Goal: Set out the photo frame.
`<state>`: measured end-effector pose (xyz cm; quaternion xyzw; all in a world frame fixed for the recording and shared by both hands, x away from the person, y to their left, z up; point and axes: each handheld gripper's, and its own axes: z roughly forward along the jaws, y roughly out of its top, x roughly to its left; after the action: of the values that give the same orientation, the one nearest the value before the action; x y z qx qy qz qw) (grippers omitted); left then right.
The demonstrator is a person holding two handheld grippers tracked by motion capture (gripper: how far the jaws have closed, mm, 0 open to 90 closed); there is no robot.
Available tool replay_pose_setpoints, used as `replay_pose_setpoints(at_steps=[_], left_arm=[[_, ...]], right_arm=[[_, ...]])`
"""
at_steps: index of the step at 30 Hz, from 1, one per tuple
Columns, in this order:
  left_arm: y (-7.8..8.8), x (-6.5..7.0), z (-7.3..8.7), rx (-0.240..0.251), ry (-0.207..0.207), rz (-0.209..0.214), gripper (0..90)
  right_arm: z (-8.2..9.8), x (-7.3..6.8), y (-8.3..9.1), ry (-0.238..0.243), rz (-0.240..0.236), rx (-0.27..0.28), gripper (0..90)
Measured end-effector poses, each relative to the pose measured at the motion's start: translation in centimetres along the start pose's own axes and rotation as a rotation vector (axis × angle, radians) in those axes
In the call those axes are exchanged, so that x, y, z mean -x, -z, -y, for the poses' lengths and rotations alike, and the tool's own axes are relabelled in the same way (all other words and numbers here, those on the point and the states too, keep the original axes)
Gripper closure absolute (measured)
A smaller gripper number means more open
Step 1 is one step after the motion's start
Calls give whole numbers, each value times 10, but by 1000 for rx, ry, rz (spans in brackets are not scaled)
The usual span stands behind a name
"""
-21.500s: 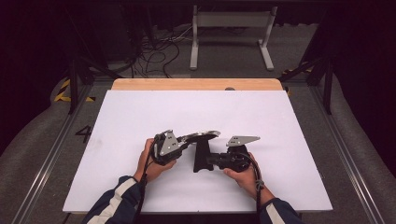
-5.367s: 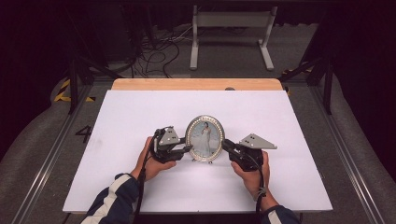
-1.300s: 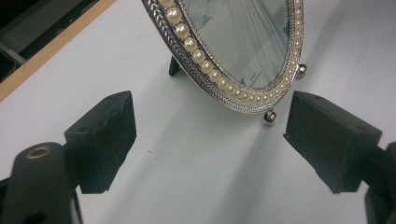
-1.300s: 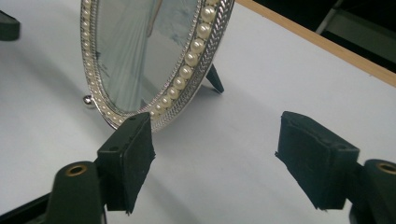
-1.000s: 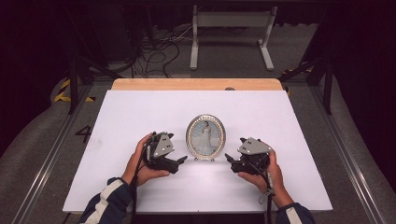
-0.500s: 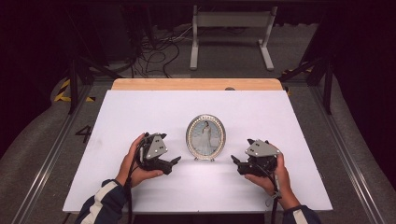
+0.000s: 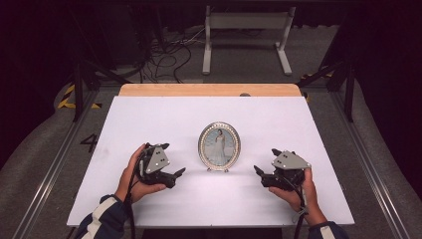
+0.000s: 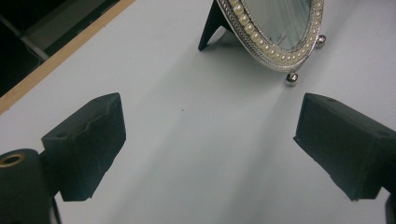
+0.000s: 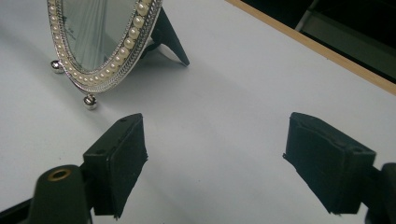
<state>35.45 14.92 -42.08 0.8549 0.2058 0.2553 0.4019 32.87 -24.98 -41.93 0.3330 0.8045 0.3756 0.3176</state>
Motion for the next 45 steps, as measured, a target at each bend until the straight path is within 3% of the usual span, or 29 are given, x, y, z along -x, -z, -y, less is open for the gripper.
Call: replay_pose_setpoints(at_steps=[23,27,45], left_arm=[[25,-3,32,-56,19,-39,84],[31,-4,40,-73,25,-45,81],[53,-11,71,-112,70,-67,78]], right_arm=[[3,1,3,-6,15,-6,204],[12,4,8,-2,26,-29,204],[36,24,26,-60,79,-37,199]])
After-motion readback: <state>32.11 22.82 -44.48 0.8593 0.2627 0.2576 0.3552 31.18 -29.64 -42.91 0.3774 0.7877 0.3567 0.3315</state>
